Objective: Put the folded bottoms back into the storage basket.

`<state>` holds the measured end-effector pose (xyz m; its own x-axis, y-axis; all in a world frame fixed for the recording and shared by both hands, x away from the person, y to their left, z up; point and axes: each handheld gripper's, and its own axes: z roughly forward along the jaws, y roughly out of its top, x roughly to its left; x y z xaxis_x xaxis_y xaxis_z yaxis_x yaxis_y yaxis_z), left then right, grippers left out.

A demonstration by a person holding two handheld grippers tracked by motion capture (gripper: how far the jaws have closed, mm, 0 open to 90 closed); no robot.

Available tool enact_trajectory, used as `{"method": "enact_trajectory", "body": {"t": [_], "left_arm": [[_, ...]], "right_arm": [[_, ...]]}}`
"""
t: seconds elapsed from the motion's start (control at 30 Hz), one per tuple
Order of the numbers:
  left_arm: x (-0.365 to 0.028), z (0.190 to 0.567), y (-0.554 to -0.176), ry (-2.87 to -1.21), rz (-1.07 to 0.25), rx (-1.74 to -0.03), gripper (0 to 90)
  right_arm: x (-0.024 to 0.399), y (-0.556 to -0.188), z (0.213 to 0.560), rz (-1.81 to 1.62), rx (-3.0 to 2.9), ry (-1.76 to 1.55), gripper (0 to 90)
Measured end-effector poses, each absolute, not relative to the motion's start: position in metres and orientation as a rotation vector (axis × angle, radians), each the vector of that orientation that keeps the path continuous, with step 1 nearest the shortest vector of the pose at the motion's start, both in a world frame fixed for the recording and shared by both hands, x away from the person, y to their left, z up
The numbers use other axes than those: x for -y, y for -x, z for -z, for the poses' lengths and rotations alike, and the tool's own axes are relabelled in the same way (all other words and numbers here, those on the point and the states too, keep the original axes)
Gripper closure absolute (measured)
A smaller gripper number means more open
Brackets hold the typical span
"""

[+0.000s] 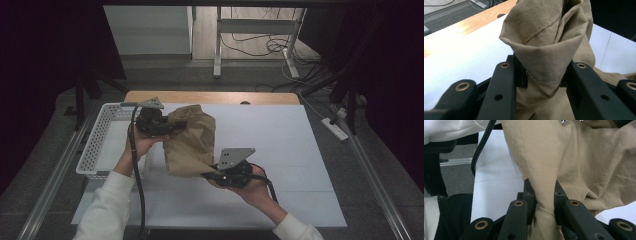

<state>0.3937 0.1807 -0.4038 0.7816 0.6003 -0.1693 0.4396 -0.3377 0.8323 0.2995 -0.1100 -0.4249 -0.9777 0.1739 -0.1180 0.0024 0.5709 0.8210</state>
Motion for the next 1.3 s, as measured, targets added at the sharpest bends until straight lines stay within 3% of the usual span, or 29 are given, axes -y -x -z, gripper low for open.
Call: {"method": "enact_trajectory", "body": {"t": [1.3], "left_arm": [[-0.216, 0.398, -0.380, -1.930, -0.246, -0.830, 68.7]], "right_arm": [[0.080, -0.305, 0.422, -1.396, -2.627, -0.102, 78.6]]}}
